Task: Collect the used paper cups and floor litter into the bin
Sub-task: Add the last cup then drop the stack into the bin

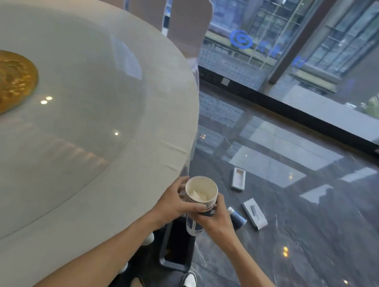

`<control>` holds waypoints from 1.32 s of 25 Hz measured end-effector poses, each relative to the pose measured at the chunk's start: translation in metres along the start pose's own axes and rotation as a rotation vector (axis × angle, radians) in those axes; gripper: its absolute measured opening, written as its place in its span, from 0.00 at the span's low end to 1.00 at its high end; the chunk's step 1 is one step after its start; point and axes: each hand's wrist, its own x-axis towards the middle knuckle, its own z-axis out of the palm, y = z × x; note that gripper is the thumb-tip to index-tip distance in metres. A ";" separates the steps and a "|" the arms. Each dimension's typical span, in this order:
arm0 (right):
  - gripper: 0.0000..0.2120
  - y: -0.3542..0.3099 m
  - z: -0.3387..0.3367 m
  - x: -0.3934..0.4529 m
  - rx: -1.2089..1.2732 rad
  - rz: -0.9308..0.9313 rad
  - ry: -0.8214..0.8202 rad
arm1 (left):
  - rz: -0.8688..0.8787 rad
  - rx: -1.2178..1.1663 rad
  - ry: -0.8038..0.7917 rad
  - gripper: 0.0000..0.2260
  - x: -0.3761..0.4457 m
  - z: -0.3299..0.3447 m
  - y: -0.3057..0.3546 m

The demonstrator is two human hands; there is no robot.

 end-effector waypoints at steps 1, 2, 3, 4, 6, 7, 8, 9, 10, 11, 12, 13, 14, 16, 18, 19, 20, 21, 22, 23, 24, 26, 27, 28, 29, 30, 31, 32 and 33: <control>0.33 0.007 -0.005 -0.005 0.005 0.029 0.009 | -0.020 0.012 -0.026 0.39 0.000 0.005 -0.005; 0.32 0.015 -0.009 -0.010 -0.001 0.059 0.017 | -0.037 0.031 -0.038 0.36 0.000 0.011 -0.010; 0.33 0.023 -0.012 -0.013 -0.005 0.091 0.019 | -0.056 0.047 -0.037 0.31 0.001 0.016 -0.018; 0.33 0.031 -0.015 -0.015 -0.006 0.119 0.019 | -0.085 0.043 -0.028 0.26 0.003 0.022 -0.026; 0.32 0.047 -0.016 -0.018 -0.028 0.148 0.008 | -0.167 -0.006 -0.009 0.17 0.004 0.035 -0.043; 0.31 0.054 -0.015 -0.019 -0.035 0.164 -0.002 | -0.204 -0.030 -0.003 0.14 0.003 0.041 -0.050; 0.31 0.062 -0.016 -0.017 -0.039 0.189 -0.015 | -0.236 -0.049 0.013 0.13 0.002 0.047 -0.057; 0.30 0.073 -0.017 -0.012 -0.042 0.212 -0.032 | -0.266 -0.071 0.040 0.12 0.003 0.053 -0.065; 0.30 0.082 -0.016 -0.005 -0.050 0.233 -0.058 | -0.293 -0.094 0.075 0.12 0.003 0.057 -0.072; 0.30 0.089 -0.016 0.001 -0.063 0.239 -0.091 | -0.323 -0.111 0.117 0.12 0.005 0.060 -0.081; 0.30 0.101 -0.015 0.011 -0.073 0.239 -0.132 | -0.352 -0.123 0.164 0.12 0.008 0.064 -0.091; 0.30 0.110 -0.015 0.020 -0.077 0.256 -0.167 | -0.385 -0.126 0.205 0.13 0.012 0.067 -0.100; 0.28 0.124 -0.015 0.032 -0.077 0.287 -0.205 | -0.422 -0.123 0.249 0.15 0.018 0.072 -0.113; 0.25 0.152 -0.013 0.053 -0.082 0.348 -0.270 | -0.475 -0.134 0.328 0.16 0.029 0.081 -0.138; 0.26 0.187 -0.005 0.078 -0.075 0.377 -0.311 | -0.502 -0.140 0.417 0.15 0.048 0.090 -0.170; 0.28 0.209 0.002 0.091 -0.076 0.389 -0.321 | -0.510 -0.138 0.452 0.14 0.061 0.094 -0.190; 0.30 0.230 0.012 0.105 -0.074 0.394 -0.323 | -0.513 -0.135 0.479 0.13 0.075 0.095 -0.211; 0.30 0.252 0.022 0.118 -0.071 0.390 -0.308 | -0.518 -0.136 0.498 0.13 0.087 0.095 -0.231; 0.29 0.275 0.032 0.128 -0.071 0.387 -0.289 | -0.529 -0.142 0.506 0.13 0.099 0.095 -0.253; 0.28 0.294 0.042 0.138 -0.070 0.373 -0.260 | -0.542 -0.136 0.491 0.14 0.110 0.095 -0.277; 0.28 0.319 0.052 0.148 -0.074 0.355 -0.240 | -0.560 -0.130 0.465 0.14 0.122 0.096 -0.305; 0.26 0.359 0.069 0.161 -0.090 0.372 -0.246 | -0.602 -0.099 0.431 0.14 0.138 0.095 -0.350; 0.26 0.378 0.074 0.165 -0.120 0.382 -0.273 | -0.620 -0.086 0.416 0.14 0.143 0.096 -0.372; 0.27 0.396 0.078 0.167 -0.154 0.402 -0.305 | -0.638 -0.080 0.400 0.14 0.144 0.098 -0.390; 0.27 0.412 0.082 0.166 -0.175 0.429 -0.334 | -0.669 -0.067 0.378 0.15 0.146 0.101 -0.408; 0.28 0.423 0.086 0.167 -0.182 0.452 -0.348 | -0.696 -0.045 0.359 0.17 0.149 0.103 -0.420; 0.29 0.433 0.090 0.168 -0.208 0.464 -0.339 | -0.714 -0.024 0.351 0.20 0.152 0.105 -0.428; 0.29 0.441 0.094 0.169 -0.254 0.474 -0.331 | -0.720 0.005 0.354 0.21 0.157 0.106 -0.435; 0.28 0.444 0.097 0.172 -0.297 0.490 -0.325 | -0.716 0.039 0.366 0.22 0.164 0.108 -0.440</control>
